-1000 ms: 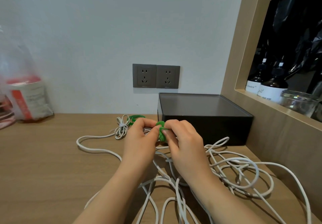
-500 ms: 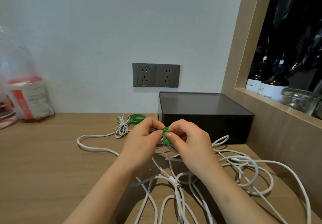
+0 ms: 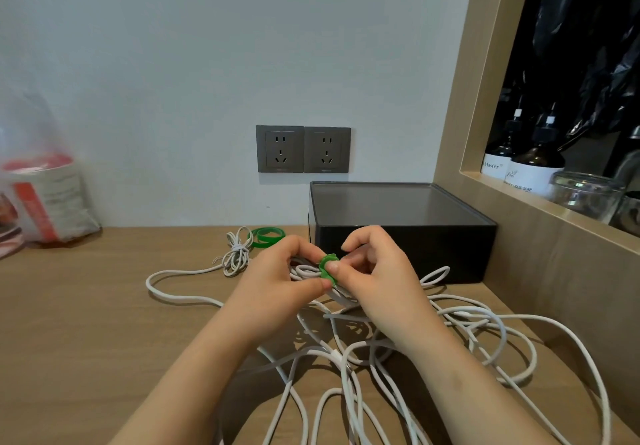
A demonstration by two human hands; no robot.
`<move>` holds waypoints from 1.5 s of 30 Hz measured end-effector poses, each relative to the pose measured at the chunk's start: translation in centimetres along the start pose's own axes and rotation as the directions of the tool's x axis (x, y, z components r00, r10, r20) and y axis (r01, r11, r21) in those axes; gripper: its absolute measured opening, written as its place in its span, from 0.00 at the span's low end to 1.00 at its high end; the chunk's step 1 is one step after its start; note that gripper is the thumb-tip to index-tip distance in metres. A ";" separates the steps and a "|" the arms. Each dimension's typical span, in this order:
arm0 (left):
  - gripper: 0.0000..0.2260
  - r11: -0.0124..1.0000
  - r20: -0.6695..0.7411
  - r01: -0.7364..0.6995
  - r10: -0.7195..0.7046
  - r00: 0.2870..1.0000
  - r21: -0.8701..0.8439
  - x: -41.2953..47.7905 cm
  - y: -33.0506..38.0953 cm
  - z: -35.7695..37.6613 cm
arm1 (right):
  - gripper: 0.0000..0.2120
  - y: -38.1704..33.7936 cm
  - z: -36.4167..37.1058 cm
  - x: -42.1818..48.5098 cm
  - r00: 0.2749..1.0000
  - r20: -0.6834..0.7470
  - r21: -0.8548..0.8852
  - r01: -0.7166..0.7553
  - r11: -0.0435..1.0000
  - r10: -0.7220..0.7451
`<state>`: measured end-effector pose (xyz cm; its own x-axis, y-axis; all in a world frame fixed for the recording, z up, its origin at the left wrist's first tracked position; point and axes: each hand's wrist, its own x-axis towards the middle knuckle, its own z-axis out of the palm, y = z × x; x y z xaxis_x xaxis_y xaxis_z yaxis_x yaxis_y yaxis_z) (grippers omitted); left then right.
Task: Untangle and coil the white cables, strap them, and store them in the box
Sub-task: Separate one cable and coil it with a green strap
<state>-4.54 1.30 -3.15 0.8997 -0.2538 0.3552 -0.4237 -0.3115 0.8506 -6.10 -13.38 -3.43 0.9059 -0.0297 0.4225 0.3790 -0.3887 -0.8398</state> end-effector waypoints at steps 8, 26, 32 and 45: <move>0.17 0.989 -0.090 0.034 -0.047 0.995 -0.144 0.0 0.4 0.4 | 0.07 0.2 0.7 -0.1 0.990 -0.032 -0.182 0.126 0.975 -0.134; 0.15 0.694 0.126 0.251 -0.226 0.966 -0.675 0.4 -0.1 -0.1 | 0.11 -0.3 0.6 -0.1 0.981 0.193 0.017 -0.017 1.000 0.013; 0.09 0.821 0.132 0.269 -0.234 0.963 -0.503 0.5 0.0 0.8 | 0.12 -0.3 0.9 -0.2 1.000 -0.013 0.102 -0.004 0.995 0.005; 0.07 0.890 0.113 0.234 -0.206 0.972 -0.391 0.3 -0.4 0.6 | 0.14 -0.1 1.1 -0.3 0.999 0.001 -0.054 0.039 0.998 -0.039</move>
<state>-4.14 0.78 -3.64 0.9498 -0.2861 0.1266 -0.1258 0.0211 0.9918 -6.16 -12.37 -3.87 0.8908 -0.0134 0.4543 0.4030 -0.4389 -0.8031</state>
